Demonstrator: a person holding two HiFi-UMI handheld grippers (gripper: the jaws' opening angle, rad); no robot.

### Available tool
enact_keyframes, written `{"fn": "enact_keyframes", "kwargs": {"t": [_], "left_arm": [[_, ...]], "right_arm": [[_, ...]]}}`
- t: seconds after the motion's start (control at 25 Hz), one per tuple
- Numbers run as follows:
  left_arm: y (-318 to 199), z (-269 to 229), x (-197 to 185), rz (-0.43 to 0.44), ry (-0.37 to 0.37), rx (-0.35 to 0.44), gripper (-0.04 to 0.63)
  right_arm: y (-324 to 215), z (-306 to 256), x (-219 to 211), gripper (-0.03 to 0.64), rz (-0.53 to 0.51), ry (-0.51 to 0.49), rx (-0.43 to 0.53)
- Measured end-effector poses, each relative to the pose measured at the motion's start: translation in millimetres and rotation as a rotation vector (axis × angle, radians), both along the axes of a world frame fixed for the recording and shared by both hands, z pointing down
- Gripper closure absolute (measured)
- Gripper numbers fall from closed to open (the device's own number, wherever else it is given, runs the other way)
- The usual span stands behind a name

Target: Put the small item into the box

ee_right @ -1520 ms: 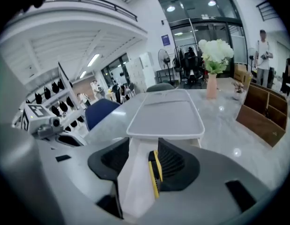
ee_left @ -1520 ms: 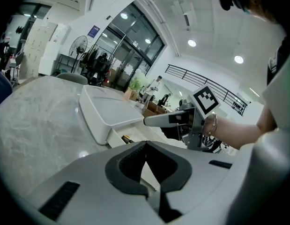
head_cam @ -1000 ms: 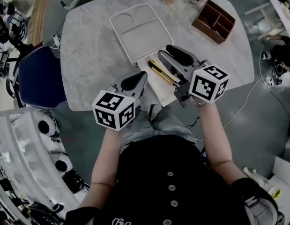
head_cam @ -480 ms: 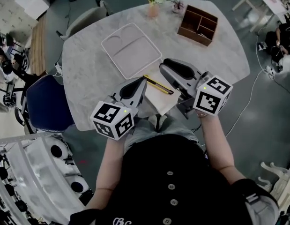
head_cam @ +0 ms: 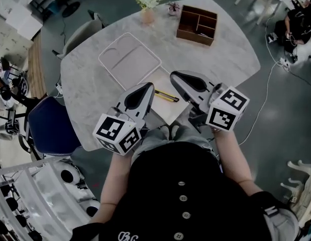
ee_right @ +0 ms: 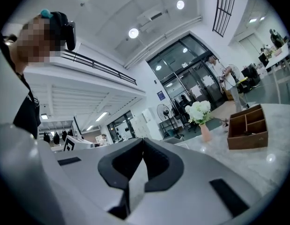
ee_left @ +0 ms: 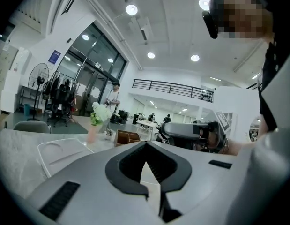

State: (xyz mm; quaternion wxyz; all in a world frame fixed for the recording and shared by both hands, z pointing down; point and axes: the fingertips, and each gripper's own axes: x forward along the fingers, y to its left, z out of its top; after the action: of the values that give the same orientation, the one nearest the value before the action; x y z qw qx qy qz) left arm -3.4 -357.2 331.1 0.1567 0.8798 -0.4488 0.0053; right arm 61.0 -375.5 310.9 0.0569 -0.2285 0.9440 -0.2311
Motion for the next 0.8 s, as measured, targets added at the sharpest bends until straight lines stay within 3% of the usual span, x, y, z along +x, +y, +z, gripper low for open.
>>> {"fn": "enact_keyframes", "kwargs": {"t": [0.2,0.36,0.8], "left_arm": [[-2,-1,9,0.017,-0.002,0.007,0.578],[1,2,20,0.054,-0.011,-0.001,0.578],[12,38,35,0.108,-0.052,-0.121,0.578]], "right_arm": [[7,-1,12,0.611,0.027,-0.016,0.022],[11,10,19,0.612,0.039,-0.027,-0.022],[27,41,22,0.612,0.044,0.027,-0.093]]}}
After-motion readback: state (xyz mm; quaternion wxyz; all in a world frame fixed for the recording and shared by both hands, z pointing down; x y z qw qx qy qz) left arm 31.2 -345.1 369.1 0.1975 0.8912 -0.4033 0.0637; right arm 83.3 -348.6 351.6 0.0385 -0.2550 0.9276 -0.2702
